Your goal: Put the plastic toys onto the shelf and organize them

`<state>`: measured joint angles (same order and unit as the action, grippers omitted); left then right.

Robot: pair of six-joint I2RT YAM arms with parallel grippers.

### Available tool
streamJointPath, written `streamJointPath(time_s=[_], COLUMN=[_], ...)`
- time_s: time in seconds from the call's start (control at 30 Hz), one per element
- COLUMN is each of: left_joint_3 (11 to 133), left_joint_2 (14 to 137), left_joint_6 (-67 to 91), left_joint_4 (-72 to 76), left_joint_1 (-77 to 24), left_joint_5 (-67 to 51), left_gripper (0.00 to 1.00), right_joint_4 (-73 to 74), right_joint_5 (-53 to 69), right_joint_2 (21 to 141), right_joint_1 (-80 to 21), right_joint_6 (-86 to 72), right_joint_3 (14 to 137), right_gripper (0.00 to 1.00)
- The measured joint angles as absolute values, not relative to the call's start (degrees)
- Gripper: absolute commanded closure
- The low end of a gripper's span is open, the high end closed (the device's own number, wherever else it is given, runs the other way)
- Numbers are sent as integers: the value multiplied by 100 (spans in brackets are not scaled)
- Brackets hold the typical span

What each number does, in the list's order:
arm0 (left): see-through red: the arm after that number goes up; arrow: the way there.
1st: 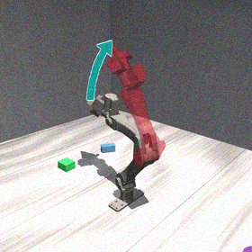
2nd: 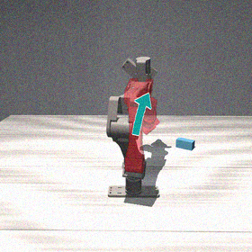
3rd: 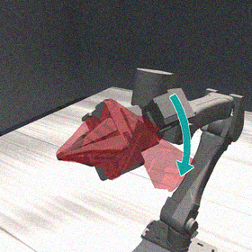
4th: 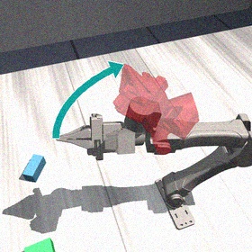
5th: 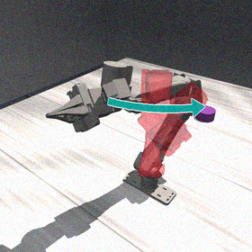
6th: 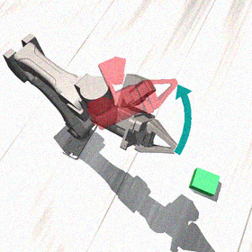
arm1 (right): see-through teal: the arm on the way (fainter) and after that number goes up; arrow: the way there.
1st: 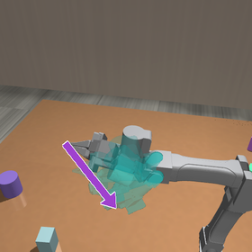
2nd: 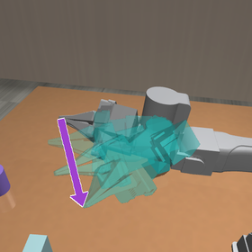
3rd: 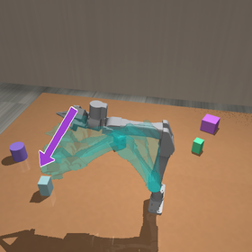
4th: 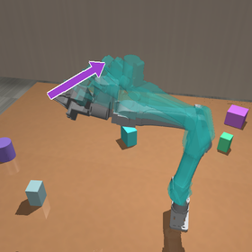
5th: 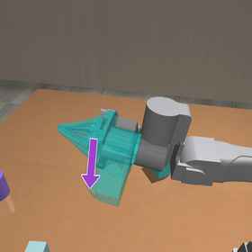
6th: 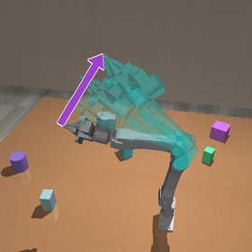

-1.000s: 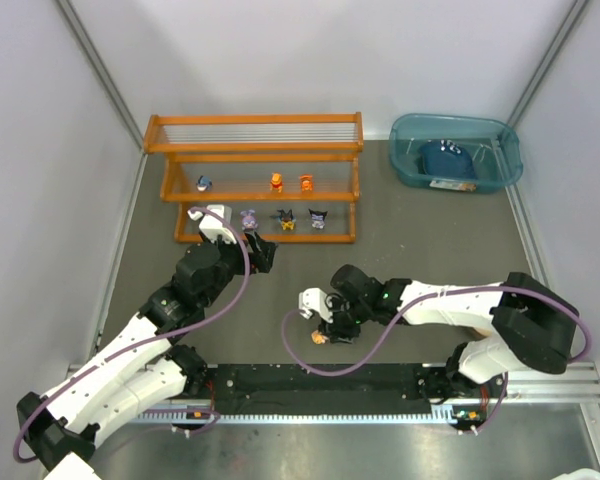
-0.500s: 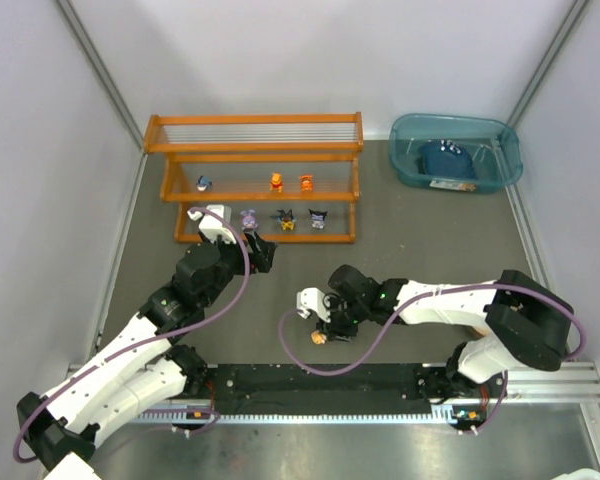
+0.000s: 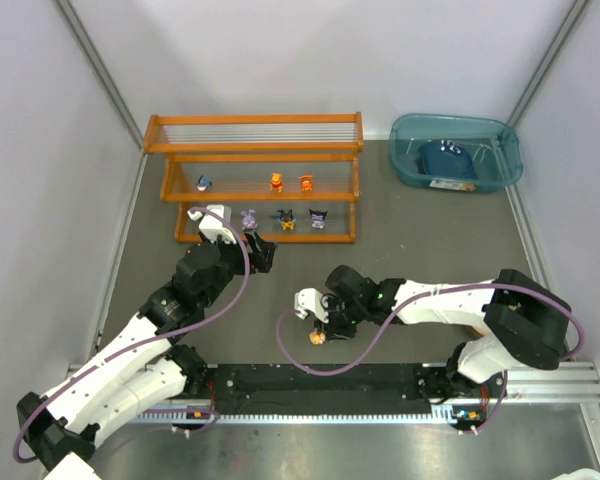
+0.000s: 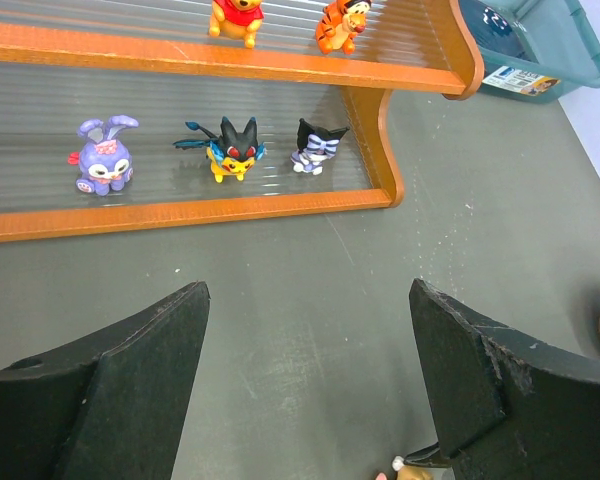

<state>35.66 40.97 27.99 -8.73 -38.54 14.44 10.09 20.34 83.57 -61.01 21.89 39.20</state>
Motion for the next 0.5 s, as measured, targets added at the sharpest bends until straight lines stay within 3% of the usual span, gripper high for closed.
streamJointPath(time_s=[0.3,0.33,0.4,0.5], left_joint_3=[3566,3564,3564,3566], left_joint_2=[4097,4097,4088,4071], left_joint_6=[2803,2816,2842,2869], left_joint_4=[-882,-886,-891,-884], left_joint_1=[-3854,-3854,-3854,-3854], left_joint_5=[1490,1511,1546,1559], left_gripper=[13,6,1,1], right_joint_4=[1194,1208,1208,985], right_joint_5=[2088,2080,1973,1636], right_joint_2=[8235,8143,7891,7269], right_joint_1=[-6104,-6104,-6110,-6117], right_joint_6=[1787,1702,1463,838], right_joint_3=[3957,3957,3957,3940], right_gripper=[100,100,100,100])
